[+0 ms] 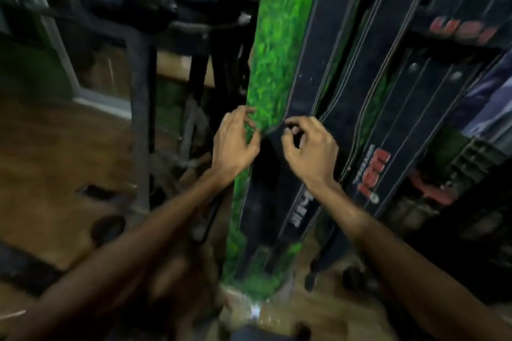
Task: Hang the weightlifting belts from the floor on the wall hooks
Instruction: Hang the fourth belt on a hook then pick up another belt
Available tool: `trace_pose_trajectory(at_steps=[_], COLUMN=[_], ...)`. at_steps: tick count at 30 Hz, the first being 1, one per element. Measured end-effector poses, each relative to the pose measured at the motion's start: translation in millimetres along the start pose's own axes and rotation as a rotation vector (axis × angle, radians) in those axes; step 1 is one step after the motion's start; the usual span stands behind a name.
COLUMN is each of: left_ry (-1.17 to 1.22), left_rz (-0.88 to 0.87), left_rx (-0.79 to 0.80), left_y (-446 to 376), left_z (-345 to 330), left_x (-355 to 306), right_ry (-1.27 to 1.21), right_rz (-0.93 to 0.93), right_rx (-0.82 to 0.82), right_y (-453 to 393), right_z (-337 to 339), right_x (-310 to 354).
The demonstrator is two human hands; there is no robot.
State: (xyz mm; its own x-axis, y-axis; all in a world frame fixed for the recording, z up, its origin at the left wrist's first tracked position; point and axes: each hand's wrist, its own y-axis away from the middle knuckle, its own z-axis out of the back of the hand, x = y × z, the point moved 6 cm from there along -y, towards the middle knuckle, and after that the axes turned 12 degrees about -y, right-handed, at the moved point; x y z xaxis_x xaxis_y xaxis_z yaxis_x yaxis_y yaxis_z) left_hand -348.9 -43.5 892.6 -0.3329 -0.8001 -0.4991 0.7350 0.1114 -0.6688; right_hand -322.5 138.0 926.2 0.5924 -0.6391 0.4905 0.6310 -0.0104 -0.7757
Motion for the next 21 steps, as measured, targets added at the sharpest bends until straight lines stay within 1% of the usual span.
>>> trace_pose_trajectory(at_steps=[4, 6, 9, 12, 17, 18, 21], left_ry=[-0.05, -0.054, -0.029, -0.063, -0.121, -0.133, -0.165], left_rz=[0.183, 0.238, 0.316, 0.393, 0.498, 0.529, 0.627], left_rx=[0.302, 0.426, 0.569, 0.707, 0.882, 0.926, 0.986], left_y=[113, 165, 246, 334, 499, 533, 627], left_z=[-59, -82, -117, -153, -210, -220, -252], left_x=[62, 82, 107, 131, 176, 187, 226], right_ry=[0.026, 0.038, 0.036, 0.052, 0.069, 0.076, 0.091], right_rz=[-0.27, -0.387, -0.558, -0.677, -0.847, -0.906, -1.076], right_rx=[0.203, 0.299, 0.414, 0.488, 0.651, 0.671, 0.752], right_y=[121, 177, 266, 358, 529, 562, 655], right_z=[-39, -52, -74, -88, -113, -120, -152], right_x=[-62, -85, -125, -160, -216, -227, -257])
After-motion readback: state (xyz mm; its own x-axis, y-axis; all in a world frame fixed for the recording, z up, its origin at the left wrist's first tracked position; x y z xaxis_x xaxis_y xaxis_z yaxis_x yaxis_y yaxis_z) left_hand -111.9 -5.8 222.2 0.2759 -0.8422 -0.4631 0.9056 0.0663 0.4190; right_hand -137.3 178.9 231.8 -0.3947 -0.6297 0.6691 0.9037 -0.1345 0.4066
